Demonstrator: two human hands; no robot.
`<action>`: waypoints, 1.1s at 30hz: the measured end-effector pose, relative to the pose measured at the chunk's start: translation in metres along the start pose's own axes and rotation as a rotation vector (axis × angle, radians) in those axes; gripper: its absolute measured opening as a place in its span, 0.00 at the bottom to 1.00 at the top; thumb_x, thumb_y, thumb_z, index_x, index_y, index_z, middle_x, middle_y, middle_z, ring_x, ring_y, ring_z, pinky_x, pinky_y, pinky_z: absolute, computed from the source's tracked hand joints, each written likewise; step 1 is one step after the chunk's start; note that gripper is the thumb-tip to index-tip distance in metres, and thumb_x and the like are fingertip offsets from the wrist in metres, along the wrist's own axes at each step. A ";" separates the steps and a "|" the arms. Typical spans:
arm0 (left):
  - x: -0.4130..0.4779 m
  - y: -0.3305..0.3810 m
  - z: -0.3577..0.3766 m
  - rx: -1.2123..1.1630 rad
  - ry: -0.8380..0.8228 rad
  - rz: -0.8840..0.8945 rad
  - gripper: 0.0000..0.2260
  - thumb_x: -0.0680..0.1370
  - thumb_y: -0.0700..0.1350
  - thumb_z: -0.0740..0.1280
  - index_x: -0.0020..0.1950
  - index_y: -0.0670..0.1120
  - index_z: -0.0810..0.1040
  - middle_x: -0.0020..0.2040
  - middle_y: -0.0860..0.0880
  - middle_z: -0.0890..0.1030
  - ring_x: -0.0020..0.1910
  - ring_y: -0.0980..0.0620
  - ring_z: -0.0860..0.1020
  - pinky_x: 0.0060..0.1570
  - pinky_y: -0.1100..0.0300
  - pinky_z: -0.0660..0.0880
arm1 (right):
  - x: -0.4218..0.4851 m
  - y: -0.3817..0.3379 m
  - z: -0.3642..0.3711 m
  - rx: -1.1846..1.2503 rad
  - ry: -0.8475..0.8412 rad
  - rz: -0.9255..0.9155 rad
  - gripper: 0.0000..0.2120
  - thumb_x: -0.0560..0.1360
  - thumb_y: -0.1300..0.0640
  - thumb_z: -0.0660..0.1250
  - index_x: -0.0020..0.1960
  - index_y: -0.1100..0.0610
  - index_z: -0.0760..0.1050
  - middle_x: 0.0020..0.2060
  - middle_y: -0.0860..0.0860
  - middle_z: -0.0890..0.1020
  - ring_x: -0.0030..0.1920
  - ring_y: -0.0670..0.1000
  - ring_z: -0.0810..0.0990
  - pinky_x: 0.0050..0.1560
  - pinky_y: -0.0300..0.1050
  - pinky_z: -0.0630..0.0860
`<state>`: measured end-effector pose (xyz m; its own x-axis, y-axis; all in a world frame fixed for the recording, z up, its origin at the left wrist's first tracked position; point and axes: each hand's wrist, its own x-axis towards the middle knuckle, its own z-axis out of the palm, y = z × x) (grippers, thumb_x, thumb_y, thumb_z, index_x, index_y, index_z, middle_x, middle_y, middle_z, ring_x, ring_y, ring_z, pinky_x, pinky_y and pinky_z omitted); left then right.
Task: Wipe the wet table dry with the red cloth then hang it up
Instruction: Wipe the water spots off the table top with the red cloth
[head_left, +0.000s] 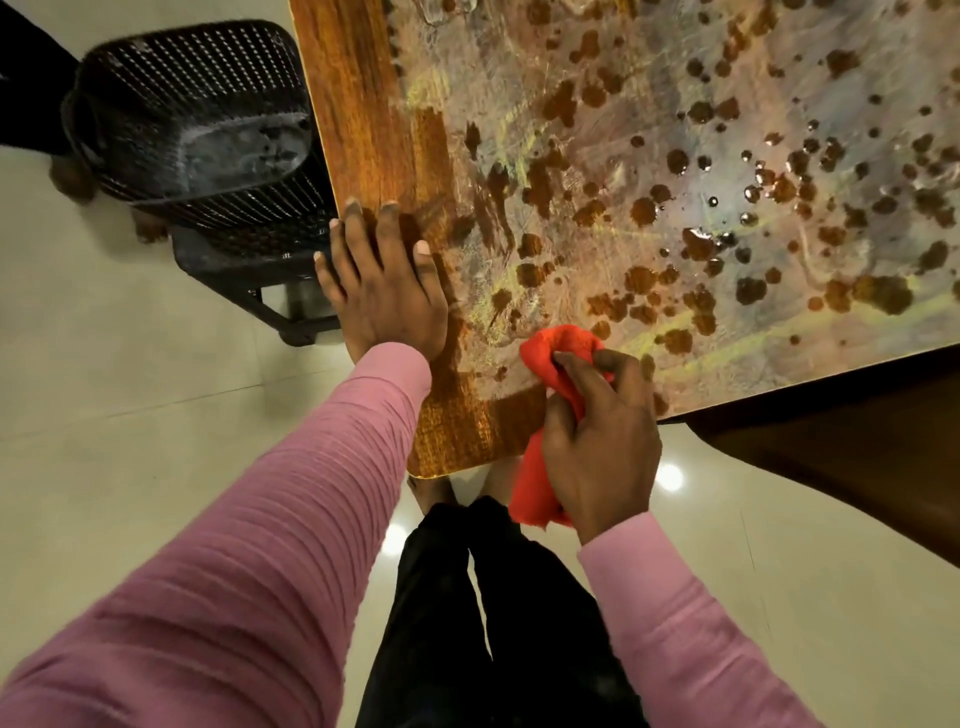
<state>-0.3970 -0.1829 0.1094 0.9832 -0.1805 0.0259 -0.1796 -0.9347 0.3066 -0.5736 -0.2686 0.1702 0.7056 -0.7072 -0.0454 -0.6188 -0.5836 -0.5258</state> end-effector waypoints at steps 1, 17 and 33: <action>0.000 0.000 0.000 -0.002 0.002 0.001 0.22 0.81 0.54 0.49 0.74 0.50 0.63 0.77 0.44 0.60 0.76 0.42 0.56 0.75 0.43 0.48 | 0.001 -0.006 0.004 0.011 0.013 -0.014 0.18 0.70 0.59 0.69 0.59 0.51 0.78 0.58 0.54 0.75 0.57 0.56 0.74 0.49 0.46 0.71; 0.005 -0.005 -0.001 -0.263 0.070 -0.090 0.20 0.81 0.46 0.53 0.72 0.44 0.67 0.76 0.41 0.62 0.75 0.41 0.59 0.73 0.42 0.55 | 0.004 -0.011 0.025 -0.043 -0.004 0.055 0.16 0.69 0.60 0.70 0.57 0.52 0.81 0.55 0.57 0.76 0.54 0.59 0.75 0.44 0.46 0.74; 0.006 -0.005 0.001 -0.396 0.094 -0.163 0.20 0.81 0.44 0.52 0.72 0.45 0.66 0.76 0.42 0.60 0.74 0.43 0.61 0.71 0.50 0.62 | 0.019 -0.023 0.033 -0.007 0.049 0.124 0.14 0.69 0.59 0.71 0.54 0.53 0.82 0.56 0.53 0.79 0.56 0.56 0.75 0.51 0.42 0.69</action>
<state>-0.3902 -0.1800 0.1074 0.9996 0.0057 0.0277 -0.0138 -0.7557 0.6547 -0.5345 -0.2550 0.1538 0.6061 -0.7925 -0.0684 -0.7028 -0.4932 -0.5127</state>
